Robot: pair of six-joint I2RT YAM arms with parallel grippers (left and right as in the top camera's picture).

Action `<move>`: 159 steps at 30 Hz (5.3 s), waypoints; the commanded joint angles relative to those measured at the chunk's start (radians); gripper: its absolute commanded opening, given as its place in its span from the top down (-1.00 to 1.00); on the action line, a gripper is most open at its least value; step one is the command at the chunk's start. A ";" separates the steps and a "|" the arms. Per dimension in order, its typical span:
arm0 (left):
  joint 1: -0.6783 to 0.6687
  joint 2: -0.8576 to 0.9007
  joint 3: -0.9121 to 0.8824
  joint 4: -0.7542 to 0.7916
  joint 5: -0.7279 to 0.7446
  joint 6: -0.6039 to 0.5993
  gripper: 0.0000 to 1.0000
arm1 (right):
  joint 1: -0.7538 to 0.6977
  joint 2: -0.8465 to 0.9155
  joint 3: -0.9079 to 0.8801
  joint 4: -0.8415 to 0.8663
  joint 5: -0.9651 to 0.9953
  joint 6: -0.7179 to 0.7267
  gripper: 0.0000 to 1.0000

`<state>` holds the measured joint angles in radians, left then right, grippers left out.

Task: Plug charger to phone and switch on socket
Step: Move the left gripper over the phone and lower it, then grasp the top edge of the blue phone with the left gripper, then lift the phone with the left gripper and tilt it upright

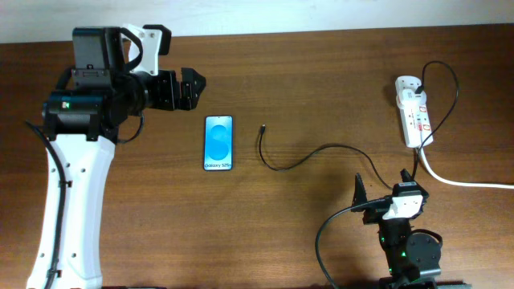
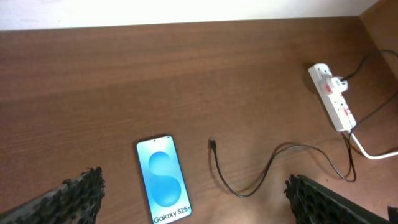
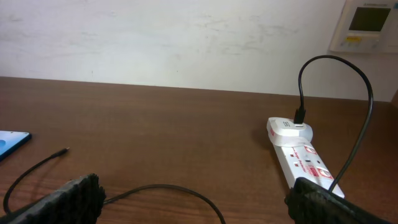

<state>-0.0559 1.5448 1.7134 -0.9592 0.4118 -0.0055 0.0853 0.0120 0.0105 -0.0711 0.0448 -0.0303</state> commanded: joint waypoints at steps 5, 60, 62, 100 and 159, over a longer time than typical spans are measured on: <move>-0.003 0.010 0.016 -0.015 0.155 -0.010 -0.98 | 0.006 -0.005 -0.005 -0.007 0.016 0.001 -0.97; -0.132 0.514 0.299 -0.285 -0.427 -0.255 -0.98 | 0.006 -0.005 -0.005 -0.007 0.016 0.001 -0.97; -0.131 0.521 0.299 -0.288 -0.427 -0.255 -0.98 | 0.006 -0.005 -0.005 -0.007 0.016 0.001 -0.97; -0.256 0.812 0.132 -0.192 -0.409 -0.320 -0.87 | 0.006 -0.005 -0.005 -0.007 0.016 0.001 -0.97; -0.254 0.811 0.409 -0.315 -0.273 -0.654 1.00 | 0.006 -0.005 -0.005 -0.007 0.016 0.001 -0.97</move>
<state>-0.3122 2.3512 2.0872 -1.2587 0.0822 -0.6258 0.0853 0.0120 0.0105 -0.0708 0.0448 -0.0299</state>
